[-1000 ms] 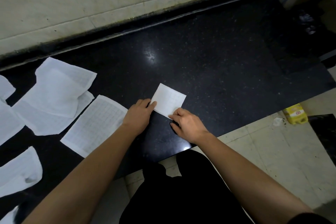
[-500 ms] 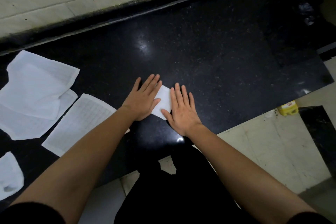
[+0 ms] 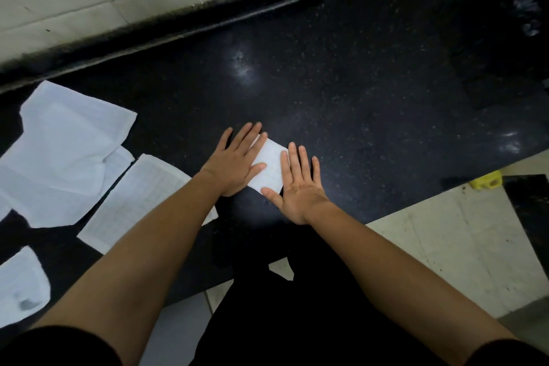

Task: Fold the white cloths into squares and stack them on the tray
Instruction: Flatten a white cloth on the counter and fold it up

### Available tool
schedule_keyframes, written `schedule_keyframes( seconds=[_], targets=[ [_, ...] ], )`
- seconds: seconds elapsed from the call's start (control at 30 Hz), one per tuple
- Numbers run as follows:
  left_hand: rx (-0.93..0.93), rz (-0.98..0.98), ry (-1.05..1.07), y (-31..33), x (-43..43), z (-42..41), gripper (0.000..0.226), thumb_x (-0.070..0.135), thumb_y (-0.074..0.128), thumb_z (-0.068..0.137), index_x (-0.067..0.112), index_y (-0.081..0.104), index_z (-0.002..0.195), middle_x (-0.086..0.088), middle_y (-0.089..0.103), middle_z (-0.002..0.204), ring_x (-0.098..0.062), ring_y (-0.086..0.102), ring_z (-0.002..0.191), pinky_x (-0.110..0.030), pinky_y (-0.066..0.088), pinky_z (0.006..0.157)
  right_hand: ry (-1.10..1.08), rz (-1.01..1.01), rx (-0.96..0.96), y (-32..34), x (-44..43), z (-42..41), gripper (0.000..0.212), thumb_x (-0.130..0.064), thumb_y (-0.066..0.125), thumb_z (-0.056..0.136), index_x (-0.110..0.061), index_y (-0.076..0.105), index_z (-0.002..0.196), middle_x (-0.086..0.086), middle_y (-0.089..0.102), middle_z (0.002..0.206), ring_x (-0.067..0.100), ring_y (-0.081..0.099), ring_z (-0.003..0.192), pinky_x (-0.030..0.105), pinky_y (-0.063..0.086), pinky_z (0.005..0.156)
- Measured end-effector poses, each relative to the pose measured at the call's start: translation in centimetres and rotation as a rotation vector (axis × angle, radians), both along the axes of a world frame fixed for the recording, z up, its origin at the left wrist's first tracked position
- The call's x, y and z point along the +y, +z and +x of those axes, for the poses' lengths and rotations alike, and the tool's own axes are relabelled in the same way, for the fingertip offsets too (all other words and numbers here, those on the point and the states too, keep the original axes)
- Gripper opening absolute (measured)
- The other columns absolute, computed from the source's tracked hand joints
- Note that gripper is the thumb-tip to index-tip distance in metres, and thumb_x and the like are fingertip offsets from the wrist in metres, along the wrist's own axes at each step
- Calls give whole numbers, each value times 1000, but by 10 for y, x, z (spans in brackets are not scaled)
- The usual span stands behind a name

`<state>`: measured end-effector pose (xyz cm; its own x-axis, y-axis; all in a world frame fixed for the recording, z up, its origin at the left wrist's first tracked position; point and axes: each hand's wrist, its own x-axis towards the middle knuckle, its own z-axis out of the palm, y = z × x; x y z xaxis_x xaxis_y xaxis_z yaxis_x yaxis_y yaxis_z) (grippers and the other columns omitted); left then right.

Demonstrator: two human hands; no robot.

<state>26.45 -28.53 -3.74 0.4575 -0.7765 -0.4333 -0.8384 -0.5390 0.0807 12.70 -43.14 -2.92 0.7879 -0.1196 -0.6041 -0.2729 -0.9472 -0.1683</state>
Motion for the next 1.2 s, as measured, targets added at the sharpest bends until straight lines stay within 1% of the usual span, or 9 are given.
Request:
schedule_keyframes(
  seconds=[0.17,0.27,0.43,0.57,0.73,0.83,1.0,1.1,1.2],
  targets=[
    [64,34,124,21,1,-16,68,52,10,102,16,-9,156,-6,-13,165,-23,-13,151,-47,0,123,-124,161,-149,17,-1,-1,84,-64,29,99,-11,5,159,10,-10,166,27,-17,152,50,-7,123],
    [121,-20,268,30,14,-38,60,44,14,105,16,5,157,-4,1,166,-22,-3,152,-44,6,123,-205,194,-274,28,-6,5,58,-48,39,103,-17,34,152,9,28,159,29,18,148,44,16,119],
    [94,11,392,41,39,-64,54,31,25,107,18,11,157,2,17,164,-17,11,151,-37,18,122,-173,129,-157,38,-8,17,51,-31,52,98,-20,43,147,9,55,134,31,45,127,42,33,108],
    [122,-146,553,46,49,-73,52,30,41,103,19,30,153,-2,42,153,-19,35,141,-33,29,113,-262,146,-93,47,0,20,29,-30,60,91,-25,64,120,6,57,123,28,50,120,38,38,103],
    [260,-287,699,53,58,-81,50,24,60,94,17,48,143,-5,62,126,-24,51,119,-35,42,101,-449,319,-89,60,10,6,11,-24,67,87,-26,58,93,-6,56,98,17,57,95,25,42,76],
    [396,-452,805,62,62,-86,41,15,65,89,17,59,130,1,63,107,-21,57,106,-35,47,93,-596,466,-130,65,12,-7,27,-15,70,82,-26,56,103,-12,59,89,13,60,89,20,45,70],
    [501,-726,806,87,73,-82,40,5,65,86,26,62,120,10,58,91,-7,57,87,-22,49,78,-818,707,-204,76,22,-18,74,1,66,82,-26,39,145,-14,53,109,13,56,110,18,48,79],
    [563,-823,732,100,78,-73,43,0,65,81,29,64,113,9,60,86,-6,59,81,-19,48,74,-926,795,-265,84,30,-21,69,3,65,84,-23,45,145,-4,51,124,11,50,116,17,47,80],
    [665,-900,667,108,77,-69,46,-3,66,79,31,63,110,9,62,81,-6,59,74,-22,49,72,-959,904,-271,88,36,-28,45,1,63,85,-21,67,124,0,66,112,12,59,105,15,50,82]
  ],
)
